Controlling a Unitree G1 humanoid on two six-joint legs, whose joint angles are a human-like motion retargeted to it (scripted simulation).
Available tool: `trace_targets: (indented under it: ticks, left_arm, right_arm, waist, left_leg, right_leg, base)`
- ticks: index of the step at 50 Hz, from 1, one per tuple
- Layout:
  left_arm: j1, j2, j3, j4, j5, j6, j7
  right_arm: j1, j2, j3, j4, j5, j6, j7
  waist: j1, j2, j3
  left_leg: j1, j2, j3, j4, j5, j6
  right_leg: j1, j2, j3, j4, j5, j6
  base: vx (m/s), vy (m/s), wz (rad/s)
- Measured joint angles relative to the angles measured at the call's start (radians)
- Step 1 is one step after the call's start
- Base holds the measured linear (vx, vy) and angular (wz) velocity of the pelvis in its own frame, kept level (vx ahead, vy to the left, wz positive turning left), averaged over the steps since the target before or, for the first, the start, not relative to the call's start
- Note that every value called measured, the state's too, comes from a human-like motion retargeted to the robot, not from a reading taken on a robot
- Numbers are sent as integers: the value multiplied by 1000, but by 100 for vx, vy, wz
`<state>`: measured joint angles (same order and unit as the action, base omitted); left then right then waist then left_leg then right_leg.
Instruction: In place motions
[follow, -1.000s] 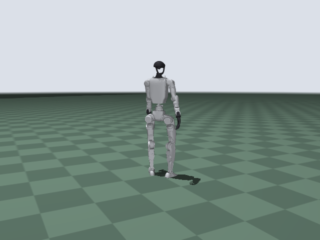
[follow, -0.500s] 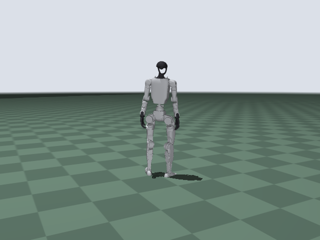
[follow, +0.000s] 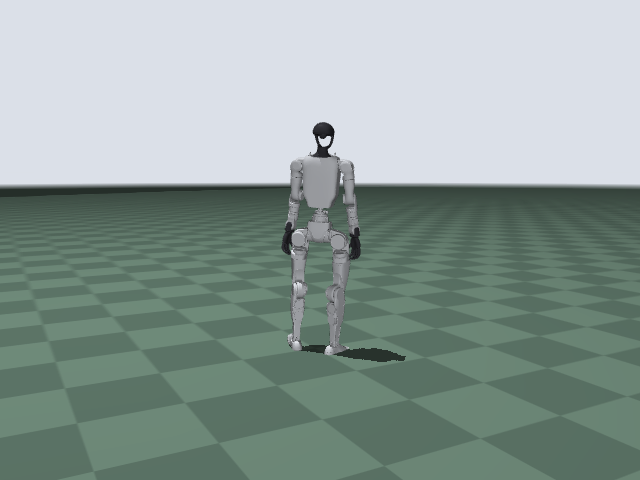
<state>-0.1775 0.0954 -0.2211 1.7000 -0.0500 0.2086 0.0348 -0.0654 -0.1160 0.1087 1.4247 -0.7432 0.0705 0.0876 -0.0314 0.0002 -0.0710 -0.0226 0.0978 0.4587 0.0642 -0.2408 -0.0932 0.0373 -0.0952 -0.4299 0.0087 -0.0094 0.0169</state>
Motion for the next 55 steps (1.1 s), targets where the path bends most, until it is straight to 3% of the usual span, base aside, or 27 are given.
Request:
trace_targets:
  ticks: [3, 5, 10, 13, 18, 22, 26, 32, 37, 41, 45, 48, 50, 55]
  left_arm:
    - [-231, -45, -9, -111, 137, -29, -127]
    - [-341, -76, -6, -185, 154, -55, -153]
    - [-546, -154, -11, -414, 129, -160, -106]
    - [-572, -125, -30, -533, 146, -231, -101]
    - [-482, -89, -21, -566, 150, -302, -12]
    - [-315, -83, 0, -424, 123, -261, -52]
    - [-124, -71, 104, -114, 145, -192, -109]
    - [316, 3, 251, 0, 112, 88, -178]
    - [625, 65, 305, 0, 218, 35, -275]
    - [767, 86, 340, 0, 291, 82, -263]
    - [754, 81, 336, 0, 270, 96, -249]
    - [650, 63, 278, 0, 203, 70, -225]
    - [538, 46, 212, 0, 138, 64, -175]
    - [153, -5, 98, 0, 49, 23, -96]
  right_arm:
    - [139, -79, -171, 245, 175, 100, -67]
    - [260, -118, -264, 275, 313, 143, -138]
    - [579, -170, -478, 275, 625, 95, -287]
    - [643, -192, -539, 275, 658, 118, -325]
    - [573, -212, -498, 275, 616, 147, -346]
    - [386, -180, -364, 275, 590, 120, -295]
    - [115, -97, -203, 275, 498, 97, -171]
    - [-220, 92, 8, -20, 348, 37, 138]
    - [-426, 185, 97, -221, 295, -61, 257]
    - [-497, 199, 153, -360, 302, -195, 307]
    - [-435, 160, 206, -434, 236, -312, 224]
    - [-302, 114, 227, -377, 155, -314, 120]
    - [-185, 83, 193, -294, 78, -280, 82]
    - [72, -17, -62, 64, 24, -61, 21]
  waist:
    - [-1, -22, -1]
    - [-3, -32, -3]
    - [47, -54, 13]
    - [59, -50, 27]
    - [35, -26, 15]
    - [42, 0, 6]
    - [75, 25, 2]
    - [93, 58, 43]
    - [99, 75, 51]
    - [82, 71, 40]
    - [51, 60, 26]
    - [34, 50, 3]
    - [25, 43, -12]
    - [35, 13, -30]
  left_leg:
    - [-41, -6, -58, 31, -1, 3]
    - [-66, -13, -94, 48, -5, 4]
    - [-79, -28, -118, 71, -19, 10]
    - [-74, -29, -120, 78, -28, 12]
    - [-71, -24, -109, 70, -32, 14]
    - [-60, -20, -92, 64, -36, 16]
    - [-25, -14, -47, 49, -39, 15]
    - [43, 3, 24, 20, -39, 0]
    - [61, 14, 52, 11, -42, -11]
    - [54, 17, 49, 12, -44, -16]
    - [46, 9, 34, 8, -43, -13]
    - [39, -4, 25, 0, -42, -6]
    - [32, -14, 15, -4, -40, 0]
    - [12, -35, -12, -11, -34, 12]
  right_leg:
    - [20, -12, -51, -7, -11, 8]
    - [24, -18, -80, -11, -13, 13]
    - [31, -27, -90, -19, -3, 19]
    - [31, -27, -77, -15, -1, 18]
    - [18, -23, -67, -8, -1, 18]
    - [7, -17, -48, -5, 2, 15]
    - [-3, -12, -11, 3, 9, 8]
    - [-21, 1, 76, 27, 16, -2]
    - [-33, 11, 113, 29, 22, -4]
    - [-33, 12, 105, 23, 19, -1]
    - [-26, 8, 89, 23, 8, 1]
    - [-22, 4, 77, 21, 1, 2]
    - [-16, 0, 64, 16, -3, 3]
    - [14, -14, 0, -7, -10, 13]
  base:
    - [0, 0, 86]
    - [0, -4, 64]
    - [-2, -2, -5]
    - [-5, 2, -27]
    - [-1, 7, -11]
    - [3, 8, -25]
    - [3, 6, -48]
    - [1, -1, -52]
    - [2, 1, -26]
    - [3, -2, 13]
    - [7, -2, 33]
    - [12, 2, 24]
    - [11, 1, 32]
    - [5, -3, 41]
